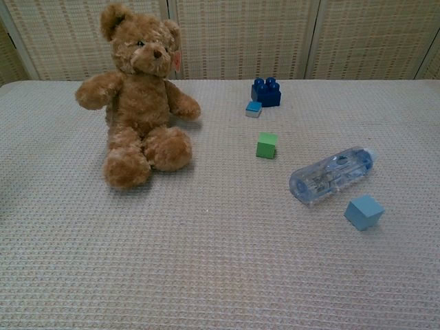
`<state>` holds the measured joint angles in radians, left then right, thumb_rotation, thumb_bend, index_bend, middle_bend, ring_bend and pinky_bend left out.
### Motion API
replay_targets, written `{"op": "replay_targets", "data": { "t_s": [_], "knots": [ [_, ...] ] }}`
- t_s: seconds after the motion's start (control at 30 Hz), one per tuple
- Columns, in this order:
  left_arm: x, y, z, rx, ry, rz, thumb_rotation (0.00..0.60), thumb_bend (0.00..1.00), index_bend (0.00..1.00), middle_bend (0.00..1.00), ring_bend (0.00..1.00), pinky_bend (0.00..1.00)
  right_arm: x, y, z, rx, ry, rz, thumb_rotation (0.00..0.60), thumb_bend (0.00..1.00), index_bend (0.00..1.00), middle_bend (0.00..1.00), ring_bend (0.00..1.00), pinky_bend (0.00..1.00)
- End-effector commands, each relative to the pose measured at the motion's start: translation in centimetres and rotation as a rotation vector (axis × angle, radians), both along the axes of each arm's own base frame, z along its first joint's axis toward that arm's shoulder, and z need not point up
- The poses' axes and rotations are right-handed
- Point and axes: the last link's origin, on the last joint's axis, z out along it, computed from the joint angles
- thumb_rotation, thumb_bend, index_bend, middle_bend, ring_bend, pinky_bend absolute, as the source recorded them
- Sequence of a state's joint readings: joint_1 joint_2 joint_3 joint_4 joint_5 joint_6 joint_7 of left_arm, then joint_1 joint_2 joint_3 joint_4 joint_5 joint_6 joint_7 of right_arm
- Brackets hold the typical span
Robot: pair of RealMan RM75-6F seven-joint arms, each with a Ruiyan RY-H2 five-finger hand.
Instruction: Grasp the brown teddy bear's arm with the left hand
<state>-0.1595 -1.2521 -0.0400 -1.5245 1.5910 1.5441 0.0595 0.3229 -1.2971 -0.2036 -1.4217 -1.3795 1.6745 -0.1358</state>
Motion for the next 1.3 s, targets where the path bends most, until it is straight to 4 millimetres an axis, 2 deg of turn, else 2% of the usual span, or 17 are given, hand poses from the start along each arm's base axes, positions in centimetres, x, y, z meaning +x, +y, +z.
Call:
{"op": "replay_targets", "data": {
  "t_s": [0.03, 0.33, 0.5, 0.63, 0.83, 1.0, 1.3],
  "knots": [
    [0.0, 0.0, -0.3, -0.012, 0.003, -0.001, 0.6, 0.4, 0.0, 0.05, 0.09, 0.37, 0.0, 0.7, -0.1, 0.015, -0.001, 0.013, 0.6, 0.12, 0.0, 0.08, 0.0, 0.19],
    [0.0, 0.2, -0.4, -0.004, 0.004, -0.003, 0.6, 0.4, 0.0, 0.05, 0.09, 0.37, 0.1, 0.8, -0.6, 0.052, -0.027, 0.008, 0.6, 0.12, 0.0, 0.08, 0.0, 0.19],
    [0.1, 0.9, -1.1, 0.008, 0.017, -0.016, 0.6, 0.4, 0.0, 0.06, 0.09, 0.37, 0.5, 0.7, -0.6, 0.072, -0.066, 0.053, 0.6, 0.12, 0.0, 0.08, 0.0, 0.19],
    [0.0, 1.3, -1.8, -0.004, 0.039, -0.011, 0.6, 0.4, 0.0, 0.06, 0.09, 0.37, 0.7, 1.0, 0.2, 0.061, -0.114, 0.088, 0.6, 0.12, 0.0, 0.08, 0.0, 0.19],
    [0.3, 2.8, -2.9, -0.016, 0.059, 0.012, 0.6, 0.4, 0.0, 0.07, 0.09, 0.37, 0.7, 1.0, 1.9, 0.033, -0.166, 0.109, 0.6, 0.12, 0.0, 0.08, 0.0, 0.19],
    [2.2, 4.8, -3.6, 0.025, 0.09, -0.019, 0.6, 0.4, 0.0, 0.07, 0.09, 0.38, 0.6, 0.8, 2.7, 0.012, -0.186, 0.094, 0.6, 0.12, 0.0, 0.08, 0.0, 0.19],
    [6.3, 8.7, -6.0, 0.078, 0.114, -0.051, 0.6, 0.41, 0.0, 0.07, 0.1, 0.39, 0.5, 0.7, 2.8, 0.048, -0.205, 0.065, 0.6, 0.12, 0.0, 0.08, 0.0, 0.19]
  ]
}}
